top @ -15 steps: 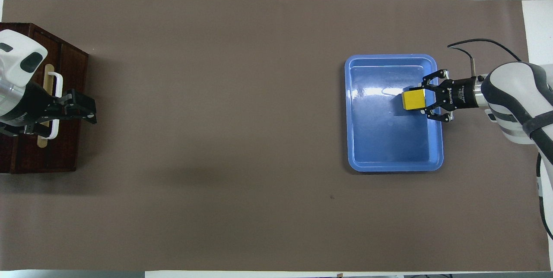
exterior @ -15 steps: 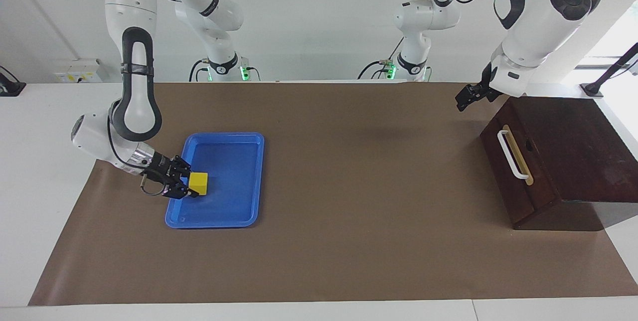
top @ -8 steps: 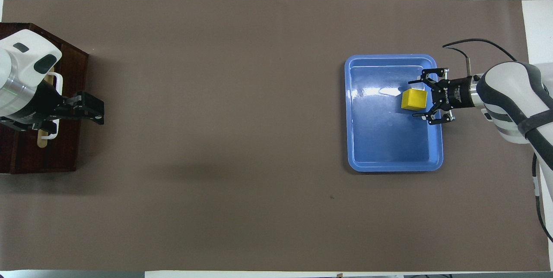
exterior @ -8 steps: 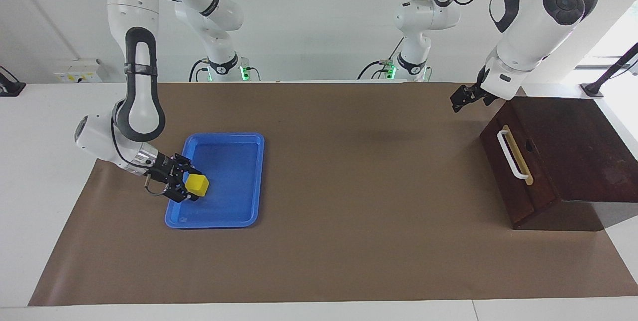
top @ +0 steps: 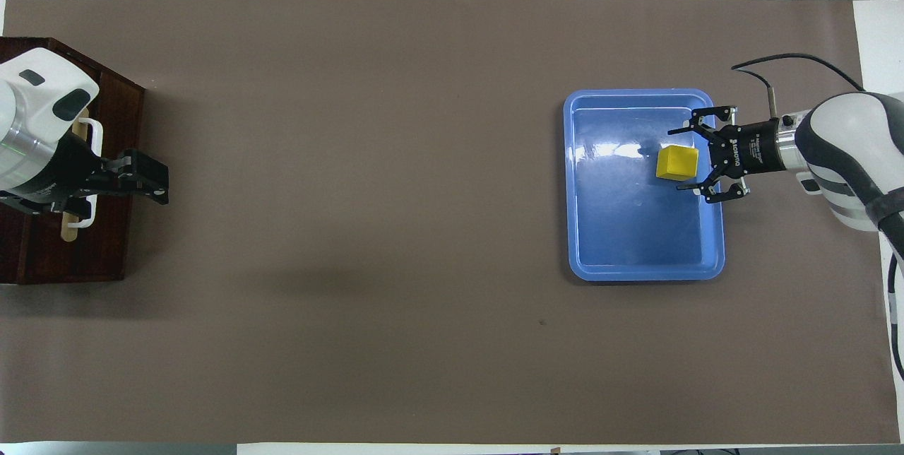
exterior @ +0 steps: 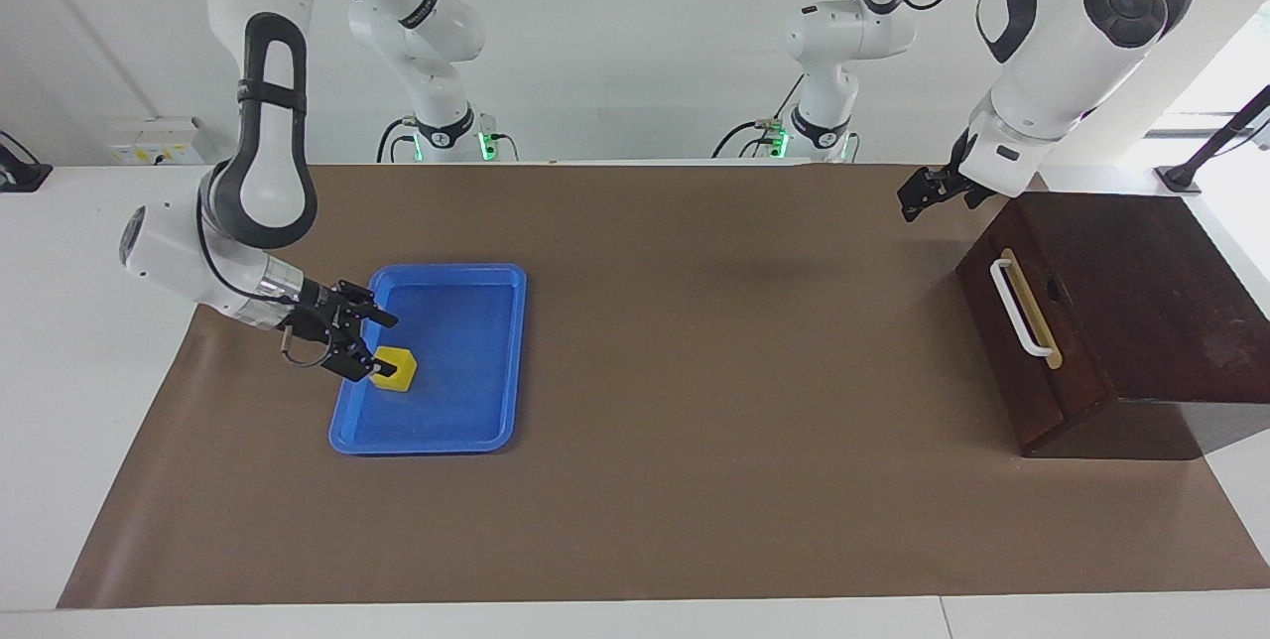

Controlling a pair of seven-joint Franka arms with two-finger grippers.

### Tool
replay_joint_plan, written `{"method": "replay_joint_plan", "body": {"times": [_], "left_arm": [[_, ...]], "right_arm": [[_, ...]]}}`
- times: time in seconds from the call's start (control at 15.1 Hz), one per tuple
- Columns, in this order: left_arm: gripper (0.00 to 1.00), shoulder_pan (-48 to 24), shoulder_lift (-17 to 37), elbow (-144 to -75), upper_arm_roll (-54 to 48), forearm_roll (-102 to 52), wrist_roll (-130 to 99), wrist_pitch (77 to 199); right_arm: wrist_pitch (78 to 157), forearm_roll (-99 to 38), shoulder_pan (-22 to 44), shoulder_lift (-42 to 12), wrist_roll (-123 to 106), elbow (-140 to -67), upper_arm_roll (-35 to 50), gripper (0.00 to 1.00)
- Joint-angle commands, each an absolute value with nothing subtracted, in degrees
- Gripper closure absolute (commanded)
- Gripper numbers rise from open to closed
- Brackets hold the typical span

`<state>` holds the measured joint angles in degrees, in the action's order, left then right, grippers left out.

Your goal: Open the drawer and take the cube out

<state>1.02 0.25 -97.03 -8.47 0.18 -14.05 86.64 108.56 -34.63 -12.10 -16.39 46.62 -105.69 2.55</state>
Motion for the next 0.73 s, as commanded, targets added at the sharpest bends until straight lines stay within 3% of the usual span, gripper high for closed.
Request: {"method": "replay_joint_plan", "body": {"times": [0.0, 0.27, 0.66], "left_arm": [[0.0, 1.76, 0.0, -96.06, -8.61, -0.61, -13.1, 85.6], [0.0, 1.41, -0.35, -96.15, -8.61, -0.53, -13.1, 85.78], [0.0, 1.93, -1.49, -96.15, -8.53, -0.18, -11.96, 85.08]], "right_arm": [[101.02, -27.54, -11.51, -12.05, 47.73, -101.62, 2.98, 0.0], [87.21, -16.65, -9.06, -10.64, 37.66, -90.02, 3.96, 0.0], [83.93, -1.6, -6.5, -0.72, -2.22, -89.47, 3.96, 0.0]]}}
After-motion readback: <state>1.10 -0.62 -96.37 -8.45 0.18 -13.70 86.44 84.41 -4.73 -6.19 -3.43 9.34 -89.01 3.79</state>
